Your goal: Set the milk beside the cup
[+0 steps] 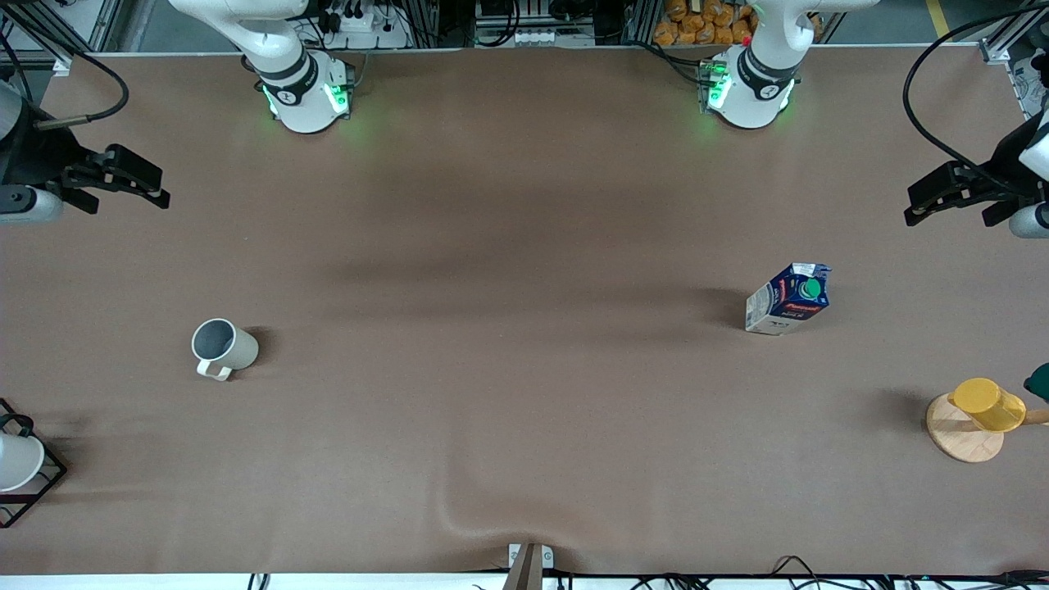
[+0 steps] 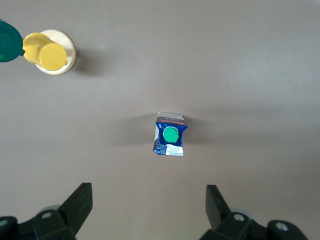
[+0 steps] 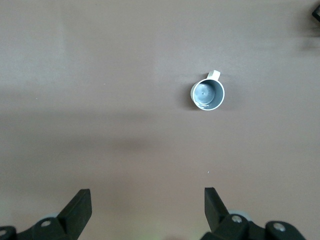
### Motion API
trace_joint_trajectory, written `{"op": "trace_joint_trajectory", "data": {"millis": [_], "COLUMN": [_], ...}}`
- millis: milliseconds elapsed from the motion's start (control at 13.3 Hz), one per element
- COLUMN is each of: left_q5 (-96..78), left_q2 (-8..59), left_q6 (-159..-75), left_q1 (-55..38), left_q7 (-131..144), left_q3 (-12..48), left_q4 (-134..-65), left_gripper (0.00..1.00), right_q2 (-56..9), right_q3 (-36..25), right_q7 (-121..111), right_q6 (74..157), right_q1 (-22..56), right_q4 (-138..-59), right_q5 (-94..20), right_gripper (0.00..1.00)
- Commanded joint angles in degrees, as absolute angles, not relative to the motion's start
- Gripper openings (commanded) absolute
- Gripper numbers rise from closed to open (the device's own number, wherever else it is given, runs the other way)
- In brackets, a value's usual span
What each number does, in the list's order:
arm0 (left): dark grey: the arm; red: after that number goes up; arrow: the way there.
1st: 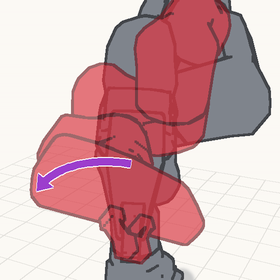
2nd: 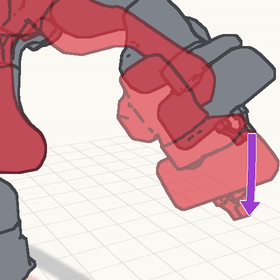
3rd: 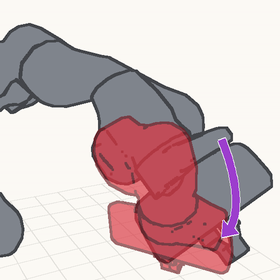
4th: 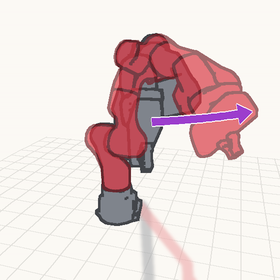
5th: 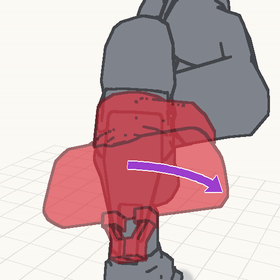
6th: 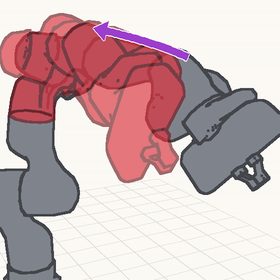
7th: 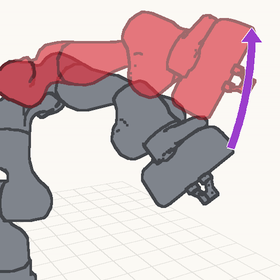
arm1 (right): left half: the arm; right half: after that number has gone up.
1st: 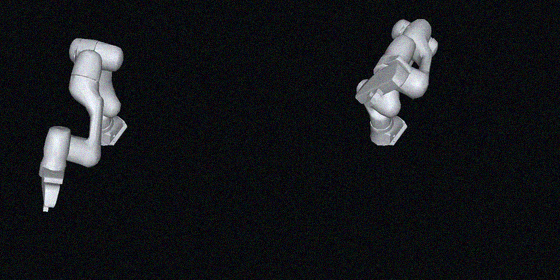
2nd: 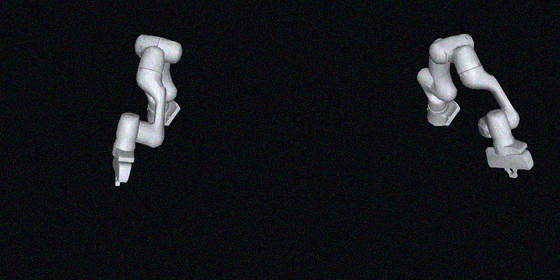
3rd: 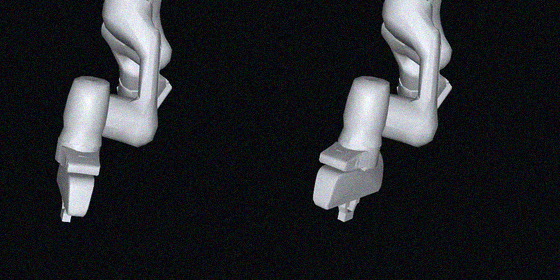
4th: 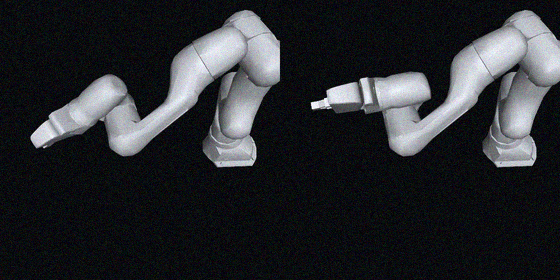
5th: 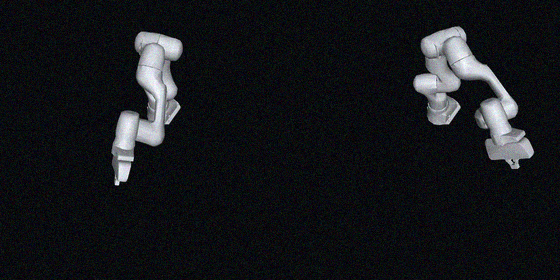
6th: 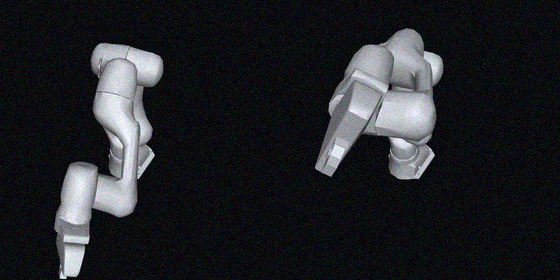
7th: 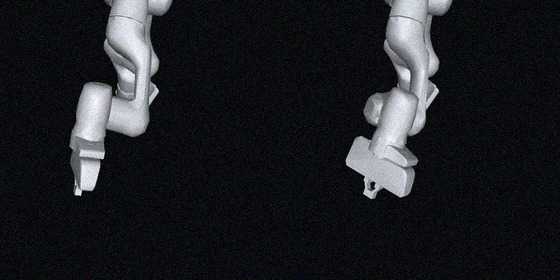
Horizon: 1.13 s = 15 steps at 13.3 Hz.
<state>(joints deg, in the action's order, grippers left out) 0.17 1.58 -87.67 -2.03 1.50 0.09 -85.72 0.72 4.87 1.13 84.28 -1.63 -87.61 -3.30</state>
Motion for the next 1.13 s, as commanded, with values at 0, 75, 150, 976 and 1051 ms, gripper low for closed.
{"op": "trace_joint_trajectory", "data": {"millis": [0, 75, 150, 976, 1051], "left_q5": [-0.4, -0.4, -0.8, -1.1, -1.1], "left_q2": [1.3, 1.4, 1.5, 1.8, 1.7], "left_q6": [-86.8, -86.7, -86.7, -86.7, -86.7], "left_q1": [-2.3, -2.2, -2.2, -1.7, -1.7], "left_q7": [1.9, 1.9, 1.9, 2.6, 2.4], "left_q3": [0.3, 0.3, 0.3, 0.1, 0.1], "left_q4": [-85.4, -85.4, -85.4, -85.4, -85.5], "left_gripper": [1.00, 1.00, 1.00, 1.00, 1.00], "right_q2": [0.7, 0.8, 0.8, -0.3, -0.4], "right_q3": [5.2, 5.2, 5.2, 4.9, 4.9], "right_q7": [2.8, 2.8, 2.8, 2.8, 2.8], "right_q6": [83.3, 82.9, 82.7, 82.4, 82.6], "right_q1": [-0.7, -0.7, -0.7, -1.7, -1.8], "right_q4": [-87.2, -87.2, -87.2, -88.8, -89.2], "right_q5": [-1.9, -1.9, -1.9, -1.8, -1.8], "right_gripper": [1.00, 1.00, 1.00, 1.00, 1.00]}}
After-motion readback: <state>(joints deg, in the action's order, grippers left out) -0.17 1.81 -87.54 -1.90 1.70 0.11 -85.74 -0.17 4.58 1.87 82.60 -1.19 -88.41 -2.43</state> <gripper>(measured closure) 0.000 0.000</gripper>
